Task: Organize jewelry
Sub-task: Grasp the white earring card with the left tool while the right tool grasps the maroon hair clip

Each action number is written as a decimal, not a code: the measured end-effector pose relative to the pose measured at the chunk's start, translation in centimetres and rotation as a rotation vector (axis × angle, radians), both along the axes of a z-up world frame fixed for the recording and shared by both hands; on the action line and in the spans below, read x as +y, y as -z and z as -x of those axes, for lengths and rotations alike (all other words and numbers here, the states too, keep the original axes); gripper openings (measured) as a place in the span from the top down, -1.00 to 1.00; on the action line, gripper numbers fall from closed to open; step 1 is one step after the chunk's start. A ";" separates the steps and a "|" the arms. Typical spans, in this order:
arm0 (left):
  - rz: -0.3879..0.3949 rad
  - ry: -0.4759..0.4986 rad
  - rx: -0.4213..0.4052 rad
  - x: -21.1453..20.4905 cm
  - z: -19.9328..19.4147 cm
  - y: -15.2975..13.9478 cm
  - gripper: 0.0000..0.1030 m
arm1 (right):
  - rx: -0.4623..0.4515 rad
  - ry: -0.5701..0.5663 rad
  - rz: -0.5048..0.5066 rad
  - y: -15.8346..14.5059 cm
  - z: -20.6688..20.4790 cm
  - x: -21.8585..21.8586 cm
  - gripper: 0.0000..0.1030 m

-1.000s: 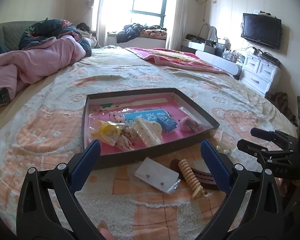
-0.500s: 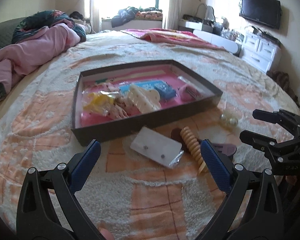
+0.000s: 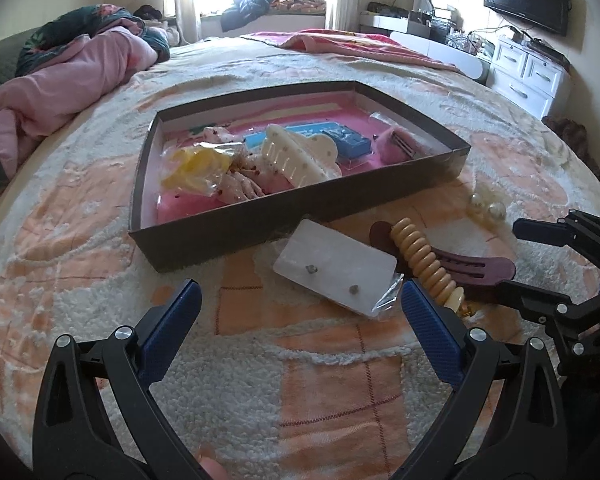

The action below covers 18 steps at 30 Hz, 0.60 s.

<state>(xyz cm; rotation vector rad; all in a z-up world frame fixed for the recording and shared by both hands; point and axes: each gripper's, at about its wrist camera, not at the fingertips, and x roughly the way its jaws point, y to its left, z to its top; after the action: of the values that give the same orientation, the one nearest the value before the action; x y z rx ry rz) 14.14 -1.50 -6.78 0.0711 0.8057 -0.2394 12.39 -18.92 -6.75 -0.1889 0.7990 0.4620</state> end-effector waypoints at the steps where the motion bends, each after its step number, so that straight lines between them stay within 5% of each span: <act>1: -0.003 0.002 0.002 0.0 0.0 0.1 -0.78 | 0.003 -0.006 0.000 0.1 -0.1 0.1 -0.35; 10: -0.005 0.023 0.019 -0.1 -0.7 0.7 -0.78 | 0.003 -0.074 0.021 0.8 -0.5 1.6 -0.03; 14: 0.001 0.029 0.030 -0.2 -1.2 0.9 -0.78 | 0.000 -0.109 0.017 1.0 -0.6 2.0 0.31; 18: 0.001 0.039 0.037 -0.5 -1.6 1.1 -0.77 | 0.002 -0.102 0.007 0.9 -0.8 1.8 0.34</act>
<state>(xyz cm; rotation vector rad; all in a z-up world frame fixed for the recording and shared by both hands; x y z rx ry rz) 15.75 -1.98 -7.88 0.0822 0.8414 -0.2789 13.15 -17.10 -7.63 -0.2367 0.7958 0.5554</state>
